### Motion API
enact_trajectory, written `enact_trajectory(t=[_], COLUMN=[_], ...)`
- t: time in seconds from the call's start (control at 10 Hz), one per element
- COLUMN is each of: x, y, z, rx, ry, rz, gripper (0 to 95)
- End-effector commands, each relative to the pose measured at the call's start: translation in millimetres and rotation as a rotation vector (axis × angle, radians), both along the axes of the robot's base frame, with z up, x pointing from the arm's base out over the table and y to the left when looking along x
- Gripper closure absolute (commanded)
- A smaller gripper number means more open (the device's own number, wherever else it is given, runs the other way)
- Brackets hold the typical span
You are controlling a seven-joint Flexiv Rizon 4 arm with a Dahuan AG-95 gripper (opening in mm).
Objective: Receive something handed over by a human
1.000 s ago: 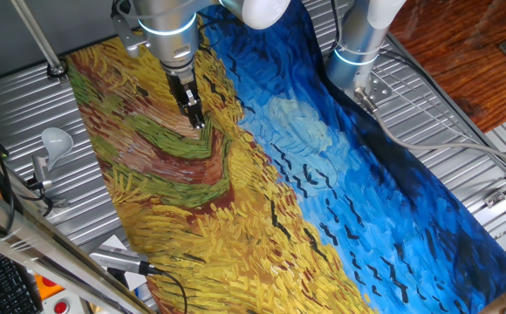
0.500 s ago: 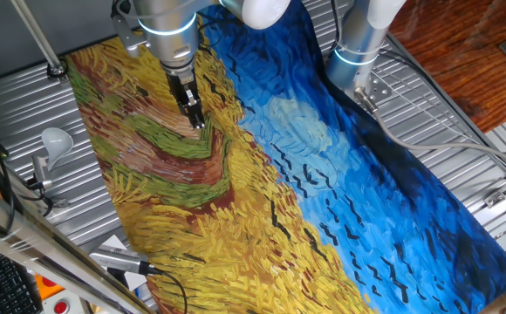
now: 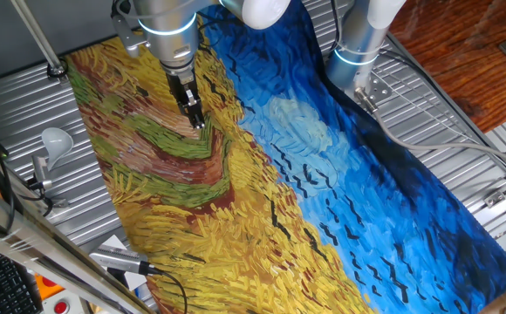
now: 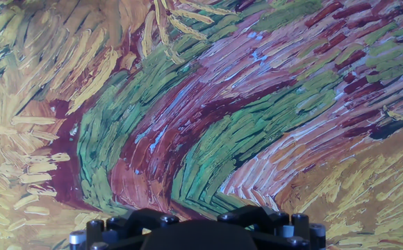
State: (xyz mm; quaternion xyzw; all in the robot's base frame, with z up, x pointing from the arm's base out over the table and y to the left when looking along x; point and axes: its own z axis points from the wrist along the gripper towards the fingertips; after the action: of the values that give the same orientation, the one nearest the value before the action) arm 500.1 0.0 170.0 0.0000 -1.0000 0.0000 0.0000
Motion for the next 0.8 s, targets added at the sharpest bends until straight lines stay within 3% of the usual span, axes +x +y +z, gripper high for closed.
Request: enact_trajectory(t=[0.1,0.2,0.3,0.8], x=[-0.1,-0.1,-0.1,-0.1], y=[0.0,0.0,0.0,0.0], z=[0.0,0.0,0.0,0.0], rx=[0.107,0.109,0.090,0.087], ry=[-0.046,-0.053,-0.043,-0.031], rz=[0.147,0.148,0.111,0.113], gripper=[0.0,95.0,95.0,95.0])
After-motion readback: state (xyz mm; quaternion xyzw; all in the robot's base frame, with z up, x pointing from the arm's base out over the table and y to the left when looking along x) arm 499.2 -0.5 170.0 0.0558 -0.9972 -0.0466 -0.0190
